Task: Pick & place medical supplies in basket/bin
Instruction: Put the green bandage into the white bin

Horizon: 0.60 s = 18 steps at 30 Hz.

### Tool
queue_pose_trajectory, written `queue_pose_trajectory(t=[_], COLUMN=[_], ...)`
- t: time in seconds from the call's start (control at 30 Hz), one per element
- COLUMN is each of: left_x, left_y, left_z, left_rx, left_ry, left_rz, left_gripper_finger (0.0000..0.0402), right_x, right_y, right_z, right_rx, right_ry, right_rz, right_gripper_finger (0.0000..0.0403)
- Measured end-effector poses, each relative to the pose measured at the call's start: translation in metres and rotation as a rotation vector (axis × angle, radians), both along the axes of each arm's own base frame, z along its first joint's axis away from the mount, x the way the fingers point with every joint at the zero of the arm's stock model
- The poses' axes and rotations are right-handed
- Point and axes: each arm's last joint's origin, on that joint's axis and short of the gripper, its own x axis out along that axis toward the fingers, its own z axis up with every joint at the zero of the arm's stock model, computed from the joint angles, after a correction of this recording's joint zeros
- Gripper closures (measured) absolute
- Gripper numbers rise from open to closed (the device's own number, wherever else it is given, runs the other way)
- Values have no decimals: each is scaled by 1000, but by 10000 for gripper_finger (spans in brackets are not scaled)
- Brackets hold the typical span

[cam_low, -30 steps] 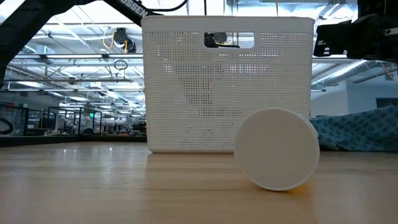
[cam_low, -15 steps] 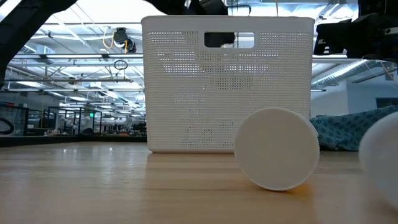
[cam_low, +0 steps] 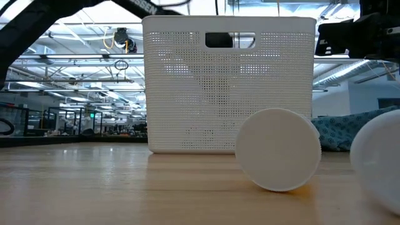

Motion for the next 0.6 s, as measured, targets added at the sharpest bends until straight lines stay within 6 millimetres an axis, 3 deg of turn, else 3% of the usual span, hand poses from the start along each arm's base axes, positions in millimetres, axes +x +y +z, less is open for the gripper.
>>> queue_pose_trajectory(t=[0.27,0.6], left_x=[1,2], left_y=[6,5], left_z=[-39,-47], left_rx=[-31,-62], left_ry=[95,107], left_rz=[33,21], left_gripper_finger=[343,333], right_x=[0,0], right_y=[0,0], right_z=[0,1], right_rx=[-1,0], right_ry=[-1,-7], right_rz=[0,1], right_gripper_finger=[403,403])
